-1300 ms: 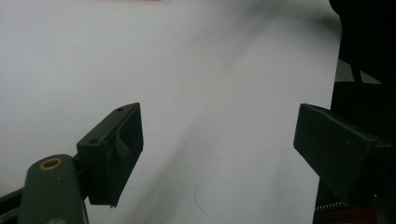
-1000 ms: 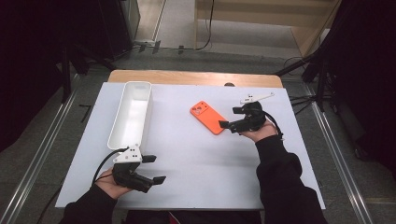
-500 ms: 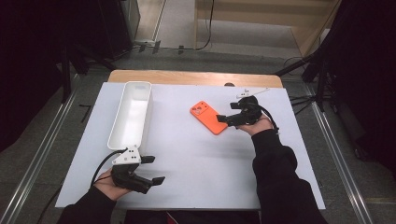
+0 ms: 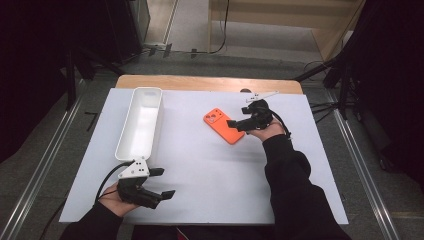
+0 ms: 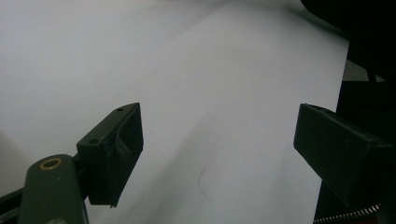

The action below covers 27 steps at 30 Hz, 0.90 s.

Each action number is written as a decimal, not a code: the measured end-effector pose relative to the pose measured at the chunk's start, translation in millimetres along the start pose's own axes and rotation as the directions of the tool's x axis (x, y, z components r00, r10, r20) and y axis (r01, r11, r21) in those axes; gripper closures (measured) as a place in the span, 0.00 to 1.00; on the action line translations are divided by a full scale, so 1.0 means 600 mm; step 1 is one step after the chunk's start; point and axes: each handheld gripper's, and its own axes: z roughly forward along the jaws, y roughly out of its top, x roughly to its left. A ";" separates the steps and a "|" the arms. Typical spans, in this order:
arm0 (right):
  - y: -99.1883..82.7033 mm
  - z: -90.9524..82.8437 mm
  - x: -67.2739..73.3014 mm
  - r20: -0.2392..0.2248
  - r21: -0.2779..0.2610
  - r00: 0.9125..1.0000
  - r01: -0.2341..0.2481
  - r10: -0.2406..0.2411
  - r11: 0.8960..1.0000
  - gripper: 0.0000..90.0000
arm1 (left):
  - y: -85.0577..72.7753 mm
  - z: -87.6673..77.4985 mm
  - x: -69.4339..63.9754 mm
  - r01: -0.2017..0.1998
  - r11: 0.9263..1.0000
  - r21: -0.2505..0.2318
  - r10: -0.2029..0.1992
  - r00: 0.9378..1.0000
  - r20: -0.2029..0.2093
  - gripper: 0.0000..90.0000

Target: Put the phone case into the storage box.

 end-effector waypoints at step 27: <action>-0.007 0.051 -0.005 0.011 0.051 1.000 -0.006 0.006 0.999 0.09 | 0.003 0.005 -0.001 -0.012 1.000 0.004 0.012 1.000 0.016 0.18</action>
